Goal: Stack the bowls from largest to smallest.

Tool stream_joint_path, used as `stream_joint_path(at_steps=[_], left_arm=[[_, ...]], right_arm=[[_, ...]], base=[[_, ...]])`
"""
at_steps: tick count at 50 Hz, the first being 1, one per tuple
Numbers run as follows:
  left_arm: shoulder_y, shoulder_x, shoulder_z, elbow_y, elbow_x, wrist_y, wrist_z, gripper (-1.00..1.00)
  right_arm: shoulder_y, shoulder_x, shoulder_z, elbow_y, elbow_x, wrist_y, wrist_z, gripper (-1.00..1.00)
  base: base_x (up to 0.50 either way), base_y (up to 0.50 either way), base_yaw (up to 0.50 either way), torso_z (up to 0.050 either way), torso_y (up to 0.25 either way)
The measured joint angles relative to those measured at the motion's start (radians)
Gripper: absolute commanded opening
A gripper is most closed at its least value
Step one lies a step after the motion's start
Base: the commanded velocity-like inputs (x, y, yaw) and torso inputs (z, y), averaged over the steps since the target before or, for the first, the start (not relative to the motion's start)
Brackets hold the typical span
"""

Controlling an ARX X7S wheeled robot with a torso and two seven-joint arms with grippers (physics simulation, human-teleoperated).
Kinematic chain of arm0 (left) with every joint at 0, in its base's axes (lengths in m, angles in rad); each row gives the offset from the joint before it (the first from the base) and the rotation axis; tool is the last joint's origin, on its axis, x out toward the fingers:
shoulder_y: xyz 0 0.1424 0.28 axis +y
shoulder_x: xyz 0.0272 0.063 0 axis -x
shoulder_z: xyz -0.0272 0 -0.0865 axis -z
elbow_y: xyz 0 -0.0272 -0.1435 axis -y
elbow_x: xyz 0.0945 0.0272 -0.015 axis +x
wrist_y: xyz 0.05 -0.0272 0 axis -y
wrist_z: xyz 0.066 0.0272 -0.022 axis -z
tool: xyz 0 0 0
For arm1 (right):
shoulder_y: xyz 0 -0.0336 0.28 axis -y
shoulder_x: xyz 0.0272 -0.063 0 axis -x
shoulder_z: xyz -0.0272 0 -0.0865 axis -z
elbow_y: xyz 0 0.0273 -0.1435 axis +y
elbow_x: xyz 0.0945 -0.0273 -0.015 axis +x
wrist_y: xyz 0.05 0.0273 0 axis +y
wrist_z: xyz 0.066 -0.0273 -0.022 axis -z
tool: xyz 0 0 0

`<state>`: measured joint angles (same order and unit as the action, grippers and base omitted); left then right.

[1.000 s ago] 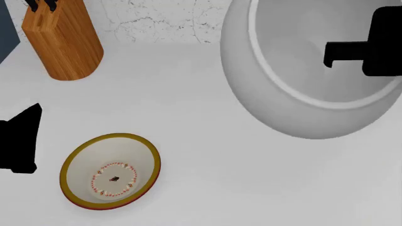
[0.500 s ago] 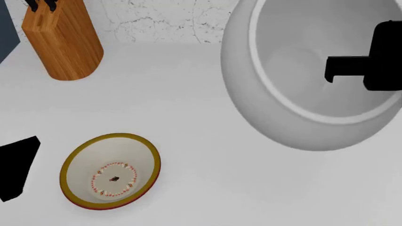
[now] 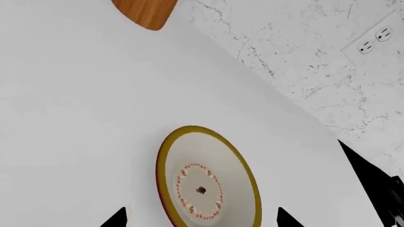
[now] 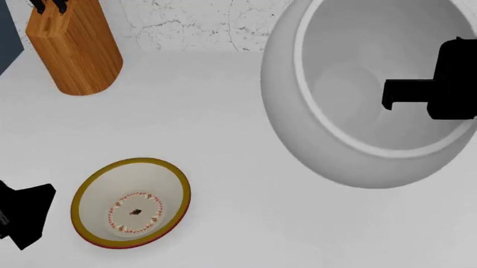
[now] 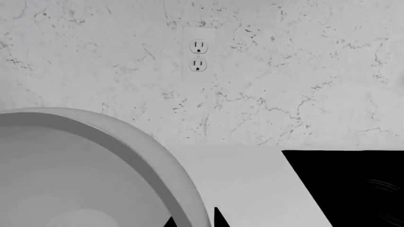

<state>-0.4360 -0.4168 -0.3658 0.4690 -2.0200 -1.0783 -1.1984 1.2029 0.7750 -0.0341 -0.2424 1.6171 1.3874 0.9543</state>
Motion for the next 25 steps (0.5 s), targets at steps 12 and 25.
stream_joint_path(at_steps=[12,25], left_arm=[[-0.008,0.039,0.035,-0.060,0.102,-0.006,0.056,1.00],[-0.023,0.072,0.069,-0.132,0.207,-0.002,0.126,1.00]], right_arm=[[-0.019,0.010,-0.005,-0.008,0.002,-0.016,-0.003,-1.00],[-0.034,0.017,-0.015,-0.012,-0.006,-0.032,-0.011,-1.00]], base=[[0.00,0.00,0.00,0.000,0.001],[0.00,0.00,0.00,0.000,0.000]])
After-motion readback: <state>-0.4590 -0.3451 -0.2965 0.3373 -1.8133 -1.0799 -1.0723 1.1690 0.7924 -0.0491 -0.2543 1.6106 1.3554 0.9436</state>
